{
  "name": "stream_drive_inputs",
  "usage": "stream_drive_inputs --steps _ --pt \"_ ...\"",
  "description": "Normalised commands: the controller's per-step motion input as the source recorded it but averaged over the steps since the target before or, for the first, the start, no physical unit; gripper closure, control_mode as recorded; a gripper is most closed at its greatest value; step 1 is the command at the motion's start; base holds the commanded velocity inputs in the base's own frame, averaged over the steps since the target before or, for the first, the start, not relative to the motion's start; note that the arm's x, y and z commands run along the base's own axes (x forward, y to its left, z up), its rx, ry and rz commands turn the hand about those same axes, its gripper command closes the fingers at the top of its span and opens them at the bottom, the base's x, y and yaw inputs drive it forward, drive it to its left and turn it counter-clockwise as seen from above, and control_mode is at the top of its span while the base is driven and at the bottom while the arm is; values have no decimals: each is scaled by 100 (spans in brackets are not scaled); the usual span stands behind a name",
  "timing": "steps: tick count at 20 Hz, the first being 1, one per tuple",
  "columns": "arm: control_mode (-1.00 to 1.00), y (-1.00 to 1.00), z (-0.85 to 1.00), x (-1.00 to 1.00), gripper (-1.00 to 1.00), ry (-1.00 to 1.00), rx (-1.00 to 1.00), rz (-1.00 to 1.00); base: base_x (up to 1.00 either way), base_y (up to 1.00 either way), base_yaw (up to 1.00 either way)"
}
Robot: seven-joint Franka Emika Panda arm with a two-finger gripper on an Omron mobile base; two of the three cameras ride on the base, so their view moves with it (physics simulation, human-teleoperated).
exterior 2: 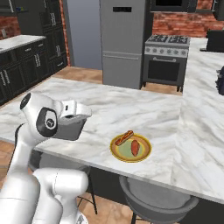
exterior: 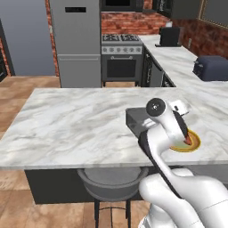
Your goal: Retrieve the tupperware and aluminum foil from the cabinet and place them on the dining counter near the plate with hot dog and sweet potato to prepare for storing leftovers.
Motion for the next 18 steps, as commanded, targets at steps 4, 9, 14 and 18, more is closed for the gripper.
stream_drive_inputs --steps 4,9,14,18 --pt "-100 0 -46 69 100 -3 4 8 0 0 0" --pt "-100 -1 -37 61 100 0 0 -6 0 0 0" --pt "-100 0 -34 64 100 0 0 -13 0 0 0" --pt "-100 0 -49 65 100 0 0 -11 0 0 0"
